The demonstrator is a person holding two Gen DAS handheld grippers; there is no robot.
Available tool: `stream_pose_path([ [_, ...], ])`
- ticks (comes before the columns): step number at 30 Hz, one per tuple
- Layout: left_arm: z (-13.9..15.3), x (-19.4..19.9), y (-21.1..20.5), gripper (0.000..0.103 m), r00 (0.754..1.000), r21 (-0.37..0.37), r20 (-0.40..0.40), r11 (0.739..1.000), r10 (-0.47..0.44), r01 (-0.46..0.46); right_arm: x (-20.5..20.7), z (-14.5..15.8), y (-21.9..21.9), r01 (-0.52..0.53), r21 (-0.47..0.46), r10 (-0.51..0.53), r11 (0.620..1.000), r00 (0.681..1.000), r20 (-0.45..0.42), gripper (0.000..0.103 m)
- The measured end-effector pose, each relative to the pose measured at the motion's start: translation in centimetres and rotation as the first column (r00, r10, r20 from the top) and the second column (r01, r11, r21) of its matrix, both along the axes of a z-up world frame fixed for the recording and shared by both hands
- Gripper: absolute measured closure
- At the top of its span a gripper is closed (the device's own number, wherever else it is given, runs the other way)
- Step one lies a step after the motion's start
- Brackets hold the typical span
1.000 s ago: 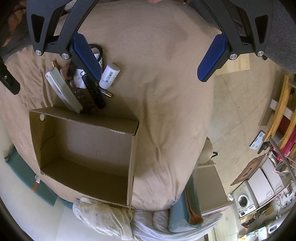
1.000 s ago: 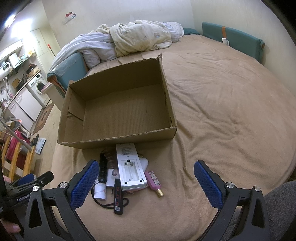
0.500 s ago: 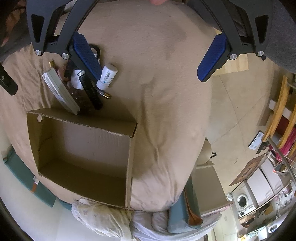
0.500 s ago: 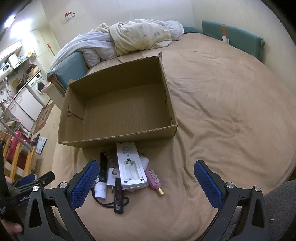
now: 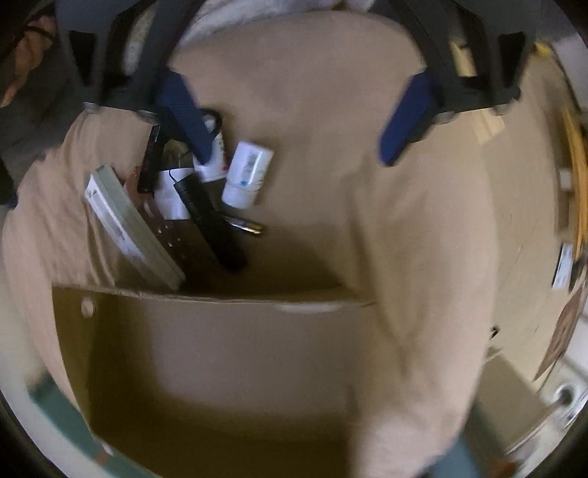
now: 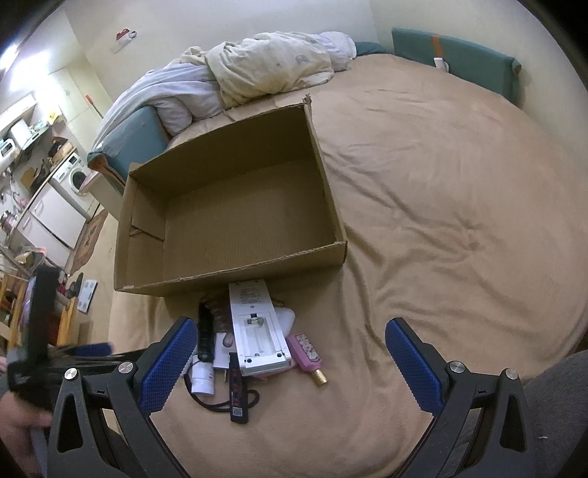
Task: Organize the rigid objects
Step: 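Grasp the white pill bottle with left tool while right tool grasps the white remote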
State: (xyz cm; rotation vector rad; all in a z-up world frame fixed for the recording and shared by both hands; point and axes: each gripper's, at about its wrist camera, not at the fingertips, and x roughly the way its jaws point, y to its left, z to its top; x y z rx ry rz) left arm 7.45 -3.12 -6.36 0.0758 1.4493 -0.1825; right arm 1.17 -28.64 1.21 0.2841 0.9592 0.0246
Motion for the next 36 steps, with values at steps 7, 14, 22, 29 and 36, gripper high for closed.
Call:
stream_pose_path([
  [7, -3.3, 1.5, -1.7, 0.050, 0.990, -0.088, -0.131, 0.995, -0.055, 0.044, 0.8, -0.9, -1.4, 0.014, 0.146, -0.002, 0.989, 0.997, -0.083, 0.000],
  [14, -4.1, 2.1, -0.2, 0.076, 0.986, -0.186, -0.164, 0.982, 0.004, -0.035, 5.4, -3.7, -0.5, -0.087, 0.223, 0.146, 0.971, 0.954, -0.263, 0.021],
  [22, -2.3, 1.6, 0.5, 0.080, 0.996, -0.113, -0.079, 0.992, 0.038, -0.047, 10.1, -7.8, 3.9, -0.262, 0.214, 0.331, 0.941, 0.844, -0.423, 0.043],
  [29, -3.1, 1.0, 1.6, 0.080, 0.993, -0.081, -0.101, 0.995, 0.054, -0.063, 10.7, -9.3, 6.0, -0.314, 0.150, 0.347, 0.938, 0.823, -0.449, 0.056],
  [36, -3.7, 1.3, 0.0, 0.080, 0.995, -0.054, -0.095, 0.998, 0.040, -0.046, 9.7, -8.5, 5.9, -0.327, 0.123, 0.347, 0.937, 0.831, -0.434, 0.057],
])
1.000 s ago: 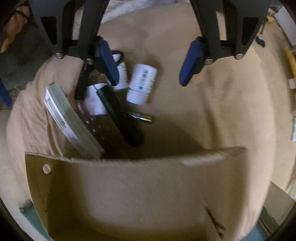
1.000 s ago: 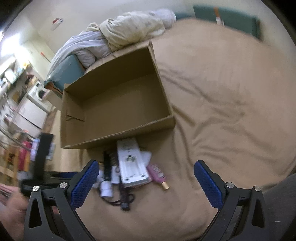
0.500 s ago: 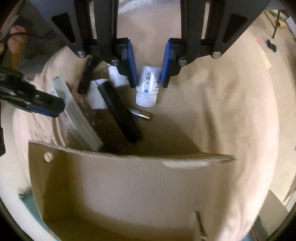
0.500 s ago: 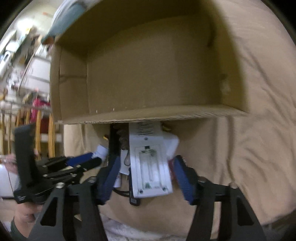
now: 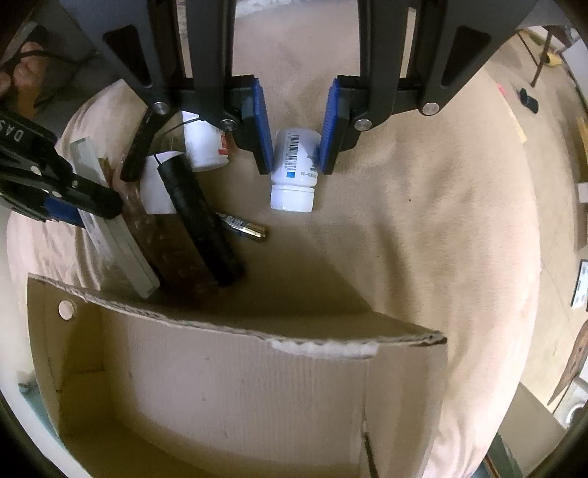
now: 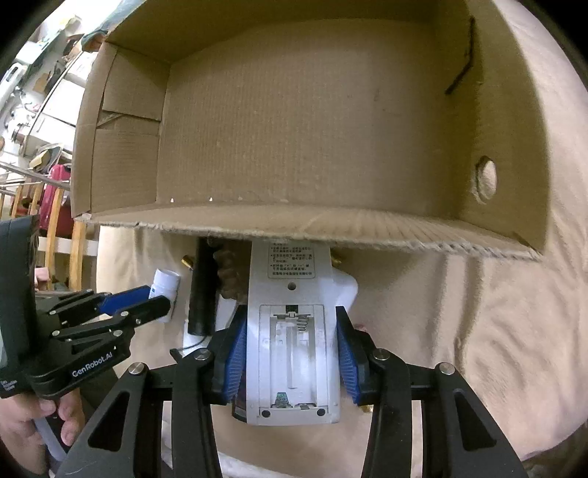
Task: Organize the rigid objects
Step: 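Grasp the white pill bottle with left tool while right tool grasps the white remote, then carry the pill bottle and white remote into the box and release both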
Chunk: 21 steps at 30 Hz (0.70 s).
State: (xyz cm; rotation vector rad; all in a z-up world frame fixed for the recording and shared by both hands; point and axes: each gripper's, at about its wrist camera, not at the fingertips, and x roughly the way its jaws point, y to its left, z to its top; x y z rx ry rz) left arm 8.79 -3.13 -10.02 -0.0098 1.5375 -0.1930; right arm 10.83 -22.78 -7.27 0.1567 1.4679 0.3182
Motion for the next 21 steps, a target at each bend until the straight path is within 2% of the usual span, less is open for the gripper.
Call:
stream_pose_path([
  [5, 1.3, -1.1, -0.5, 0.080, 1.000, -0.021, 0.012, 1.000, 0.023, -0.022, -1.6, 1.3, 0.1, -0.016, -0.015, 0.016, 1.000, 1.000, 0.017, 0.057],
  [14, 7.8, -2.1, 0.1, 0.082, 0.982, -0.034, 0.169, 0.996, 0.086, -0.081, -4.6, 5.2, -1.5, -0.001, 0.047, -0.003, 0.999, 0.997, 0.078, 0.057],
  [16, 9.4, -2.1, 0.4, 0.085, 0.975, -0.044, 0.199, 0.994, 0.103, -0.096, -4.8, 6.3, -1.7, 0.005, 0.064, -0.012, 0.998, 0.995, 0.101, 0.057],
  [17, 9.9, -1.9, 0.4, 0.101, 0.971, -0.046, 0.216, 0.994, 0.106, -0.098, -4.6, 6.9, -2.2, 0.010, 0.072, -0.018, 0.997, 0.993, 0.113, 0.057],
  [21, 11.6, -0.7, 0.0, 0.101, 0.958, -0.044, 0.271, 0.995, 0.095, -0.087, -3.5, 9.5, -3.6, 0.033, 0.100, -0.049, 0.994, 0.984, 0.169, 0.057],
])
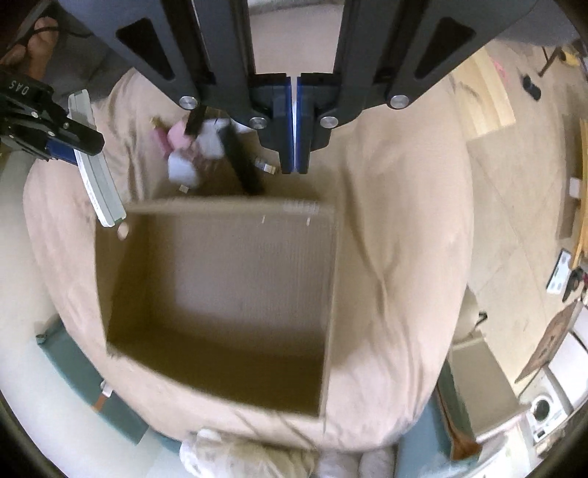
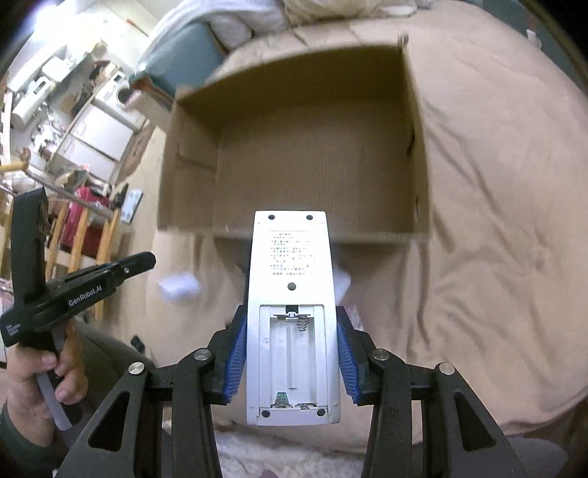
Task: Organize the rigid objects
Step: 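Carry the pill bottle and white remote into the box and release both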
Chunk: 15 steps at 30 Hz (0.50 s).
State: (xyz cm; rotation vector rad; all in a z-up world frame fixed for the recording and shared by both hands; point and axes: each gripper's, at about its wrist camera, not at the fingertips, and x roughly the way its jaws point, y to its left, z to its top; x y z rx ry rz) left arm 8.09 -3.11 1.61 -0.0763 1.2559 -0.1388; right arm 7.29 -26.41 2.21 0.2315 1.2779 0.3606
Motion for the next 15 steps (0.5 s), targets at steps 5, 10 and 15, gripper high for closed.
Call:
stream_pose_path([
  [5, 1.9, 2.9, -0.4, 0.102, 0.999, -0.025, 0.043, 0.999, -0.030, 0.031, 2.7, 1.5, -0.4, 0.019, 0.035, -0.021, 0.999, 0.999, 0.050, 0.057],
  [10, 1.1, 3.5, -0.4, 0.096, 0.994, -0.014, -0.014, 0.994, -0.105, 0.105, 4.7, 2.2, -0.7, 0.021, 0.053, -0.025, 0.998, 0.997, 0.079, 0.057],
  [15, -6.7, 1.5, 0.2, 0.049, 0.971, 0.009, -0.225, 0.996, -0.079, 0.083, 3.9, 0.5, -0.9, 0.026, 0.074, -0.031, 0.997, 0.997, 0.073, 0.057],
])
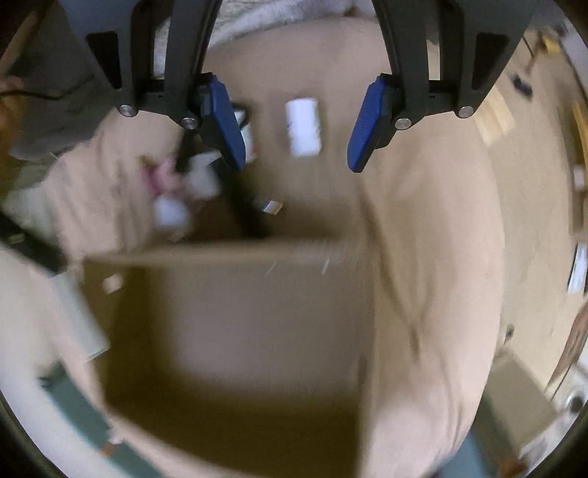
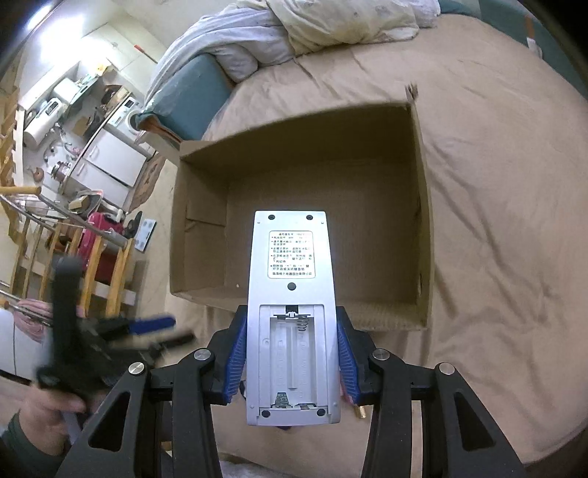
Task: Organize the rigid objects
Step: 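Carry the pill bottle and white remote into the box and release both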
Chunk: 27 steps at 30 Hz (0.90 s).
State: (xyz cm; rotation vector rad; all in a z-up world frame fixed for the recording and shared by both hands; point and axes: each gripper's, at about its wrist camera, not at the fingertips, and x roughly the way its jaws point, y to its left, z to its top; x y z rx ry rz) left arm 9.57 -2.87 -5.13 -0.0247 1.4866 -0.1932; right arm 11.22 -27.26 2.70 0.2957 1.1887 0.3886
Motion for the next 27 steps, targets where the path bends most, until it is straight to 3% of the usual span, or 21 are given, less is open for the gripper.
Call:
stream_pose_path([
  [1, -1.6, -0.4, 0.1, 0.050, 0.999, 0.014, -0.034, 1.000, 0.010, -0.010, -0.1, -0.6, -0.2, 0.004, 0.009, -0.004, 1.000, 1.000, -0.005, 0.057],
  [3, -4.8, -0.8, -0.5, 0.071, 0.992, 0.035, -0.123, 0.999, -0.011, 0.015, -0.2, -1.9, -0.5, 0.016, 0.026, -0.015, 1.000, 0.999, -0.030, 0.057],
  [4, -5.9, -1.0, -0.8, 0.075, 0.988, 0.049, -0.155, 0.998, -0.020, 0.028, -0.3, -2.4, -0.7, 0.023, 0.032, -0.021, 0.999, 0.999, -0.046, 0.057],
  [7, -6.4, -1.0, -1.9, 0.079, 0.987, 0.083, -0.148, 0.993, -0.069, 0.082, -0.3, -2.4, -0.8, 0.022, 0.016, -0.021, 1.000, 0.999, -0.037, 0.057],
  [16, 1.4, 0.6, -2.0, 0.079, 0.996, 0.060, 0.070, 0.996, -0.063, 0.059, -0.7, -1.4, -1.0, 0.034, 0.042, -0.034, 0.999, 0.999, -0.012, 0.057],
  [23, 7.8, 5.3, -2.0, 0.079, 0.960, 0.022, 0.278, 0.999, 0.016, -0.023, 1.4, -0.5, -0.3, 0.031, 0.006, -0.031, 0.999, 0.999, 0.019, 0.057],
  [27, 8.1, 8.7, -2.7, 0.079, 0.953, 0.005, 0.301, 1.000, 0.022, -0.025, 3.7, -0.4, 0.4, 0.040, -0.020, -0.039, 0.999, 0.998, 0.040, 0.057],
])
